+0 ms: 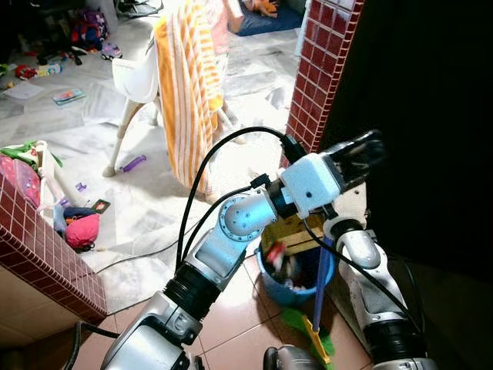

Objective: Sweep floor

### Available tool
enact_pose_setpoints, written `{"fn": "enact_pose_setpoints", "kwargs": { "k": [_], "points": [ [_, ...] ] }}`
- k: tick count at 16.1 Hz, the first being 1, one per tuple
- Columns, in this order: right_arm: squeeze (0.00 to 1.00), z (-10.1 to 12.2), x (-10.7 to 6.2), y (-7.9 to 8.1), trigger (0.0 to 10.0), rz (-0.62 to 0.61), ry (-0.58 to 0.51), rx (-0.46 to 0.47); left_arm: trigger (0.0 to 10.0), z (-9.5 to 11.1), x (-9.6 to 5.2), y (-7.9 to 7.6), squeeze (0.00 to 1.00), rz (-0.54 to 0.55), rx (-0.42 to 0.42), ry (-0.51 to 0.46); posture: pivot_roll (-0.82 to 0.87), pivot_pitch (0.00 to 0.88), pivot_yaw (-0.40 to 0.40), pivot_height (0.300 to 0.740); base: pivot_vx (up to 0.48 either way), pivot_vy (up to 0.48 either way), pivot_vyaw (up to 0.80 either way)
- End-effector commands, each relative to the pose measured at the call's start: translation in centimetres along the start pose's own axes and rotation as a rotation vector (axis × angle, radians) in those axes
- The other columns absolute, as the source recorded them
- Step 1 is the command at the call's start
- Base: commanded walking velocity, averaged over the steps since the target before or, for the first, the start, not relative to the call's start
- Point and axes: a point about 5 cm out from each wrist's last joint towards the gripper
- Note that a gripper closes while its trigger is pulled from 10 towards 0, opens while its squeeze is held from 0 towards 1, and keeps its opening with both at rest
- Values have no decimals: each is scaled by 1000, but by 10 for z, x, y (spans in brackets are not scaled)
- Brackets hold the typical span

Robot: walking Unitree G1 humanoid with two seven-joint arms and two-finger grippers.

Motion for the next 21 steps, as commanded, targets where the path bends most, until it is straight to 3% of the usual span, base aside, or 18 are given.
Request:
{"fn": "enact_pose_setpoints", "kwargs": {
  "k": [1, 5, 6, 7, 10, 11, 13, 15, 18, 21],
  "points": [
    [0, 18, 8, 3, 10000, 10, -71, -15, 10000, 11, 11, -11, 0, -96, 38, -37, -90, 0, -1, 740, 0, 0, 0],
    [0, 18, 10, 3, 10000, 11, -75, -19, 10000, 10, 9, -4, 0, -28, 29, -31, -89, 0, -2, 740, 0, 0, 0],
    [0, 18, 10, 3, 10000, 11, -75, -19, 10000, 12, 9, 5, 0, 32, 23, -38, -89, 0, -2, 740, 0, 0, 0],
    [0, 17, 11, 4, 10000, 13, -74, -18, 10000, 23, 6, 37, 0, 225, -16, -67, -86, 0, -5, 740, 0, 0, 0],
    [0, 16, 13, 6, 10000, 25, -71, -16, 10000, 46, -8, 84, 0, 489, -66, -136, -70, 0, -17, 740, 0, 0, 0],
    [0, 17, 15, 8, 10000, 37, -70, -15, 10000, 63, -16, 103, 0, 592, -93, -189, -57, 0, -27, 740, 0, 0, 0],
    [0, 19, 19, 12, 10000, 56, -73, -13, 10000, 94, -29, 128, 0, 694, -67, -264, -40, 0, -36, 740, 0, 0, 0],
    [0, 19, 21, 15, 10000, 70, -71, -13, 10000, 109, -39, 140, 0, 740, -14, -279, -33, 0, -39, 740, 0, 0, 0],
    [0, 19, 22, 16, 10000, 78, -68, -8, 10000, 98, -74, 152, 0, 877, 53, -181, -26, 0, -42, 740, 0, 0, 0],
    [0, 17, 24, 17, 10000, 88, -61, 1, 10000, 73, -116, 152, 0, 1046, 93, -21, -13, 0, -50, 740, 0, 0, 0]
  ]
}}
Point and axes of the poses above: a point about 5 cm out from each wrist's last joint towards the gripper, its own x axis pointing out of the wrist towards the gripper, its own z axis along the axis of the wrist's last joint, y = z × x, and after that the axes turned 12 degrees about -x, right-handed
